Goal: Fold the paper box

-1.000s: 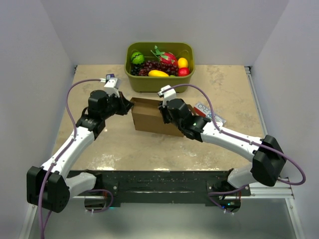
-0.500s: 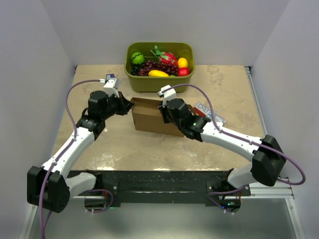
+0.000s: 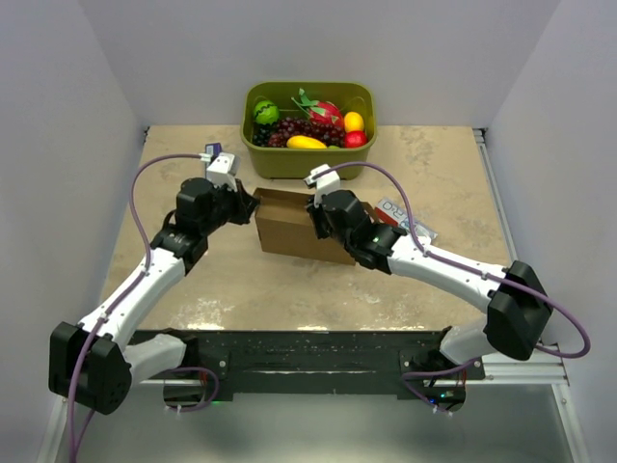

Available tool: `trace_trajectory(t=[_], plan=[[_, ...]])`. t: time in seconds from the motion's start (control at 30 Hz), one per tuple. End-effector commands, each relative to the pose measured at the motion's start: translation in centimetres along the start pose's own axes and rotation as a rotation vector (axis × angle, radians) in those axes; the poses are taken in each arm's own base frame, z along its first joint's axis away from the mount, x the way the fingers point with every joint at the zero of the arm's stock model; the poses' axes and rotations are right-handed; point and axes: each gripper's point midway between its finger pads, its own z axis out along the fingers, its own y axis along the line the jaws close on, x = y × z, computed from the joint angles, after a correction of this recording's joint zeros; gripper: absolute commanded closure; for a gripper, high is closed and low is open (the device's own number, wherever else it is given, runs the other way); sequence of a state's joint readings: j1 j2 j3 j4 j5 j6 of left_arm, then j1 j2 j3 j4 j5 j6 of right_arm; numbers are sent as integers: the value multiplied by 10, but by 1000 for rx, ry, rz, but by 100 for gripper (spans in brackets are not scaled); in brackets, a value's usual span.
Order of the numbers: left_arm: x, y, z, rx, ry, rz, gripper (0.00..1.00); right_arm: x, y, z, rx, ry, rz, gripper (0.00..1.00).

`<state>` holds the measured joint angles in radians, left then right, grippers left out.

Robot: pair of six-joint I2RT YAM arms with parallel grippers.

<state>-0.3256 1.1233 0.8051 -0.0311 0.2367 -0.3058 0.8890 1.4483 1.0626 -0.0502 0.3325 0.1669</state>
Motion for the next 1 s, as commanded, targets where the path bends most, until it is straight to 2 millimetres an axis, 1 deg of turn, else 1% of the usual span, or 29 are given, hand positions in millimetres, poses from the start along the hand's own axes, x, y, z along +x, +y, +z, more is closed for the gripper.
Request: trace_trajectory(t=[0.0, 0.13, 0.3, 0.37, 0.43, 0.6, 0.67, 0.73, 0.77, 0.8, 0.83, 0.87, 0.9, 0.93, 0.97], plan=[[86, 9, -4, -70, 279, 29, 100, 66, -4, 5, 11, 221, -68, 82], [93, 19, -7, -152, 300, 59, 100, 65, -5, 5, 14, 217, -69, 82], [91, 26, -10, -205, 307, 84, 100, 65, -6, 4, 19, 216, -73, 82], [88, 26, -11, -203, 295, 87, 100, 64, -6, 3, 17, 212, -72, 82], [86, 18, -9, -160, 282, 88, 100, 66, -7, 4, 21, 219, -75, 82], [82, 10, -4, -115, 275, 76, 100, 58, -4, 2, 11, 209, -68, 82], [78, 9, -3, -119, 269, 71, 100, 50, -3, -2, 5, 201, -61, 70], [76, 9, -3, -122, 262, 66, 100, 38, 0, -11, -23, 182, -46, 59], [74, 8, -3, -122, 257, 63, 100, 32, 2, -15, -35, 175, -40, 47], [73, 9, -4, -127, 256, 62, 100, 19, 3, -25, -53, 143, -29, 43], [72, 9, -4, -130, 252, 60, 100, 15, 9, -31, -94, 137, -24, 38], [70, 9, -3, -130, 249, 59, 100, 8, 11, -38, -113, 128, -19, 32], [69, 8, -3, -131, 244, 58, 100, 0, 12, -48, -140, 111, -9, 30], [69, 8, -3, -130, 245, 55, 100, -3, 15, -56, -164, 110, -8, 29], [66, 7, -3, -129, 239, 54, 100, -2, 15, -64, -173, 129, -4, 28]])
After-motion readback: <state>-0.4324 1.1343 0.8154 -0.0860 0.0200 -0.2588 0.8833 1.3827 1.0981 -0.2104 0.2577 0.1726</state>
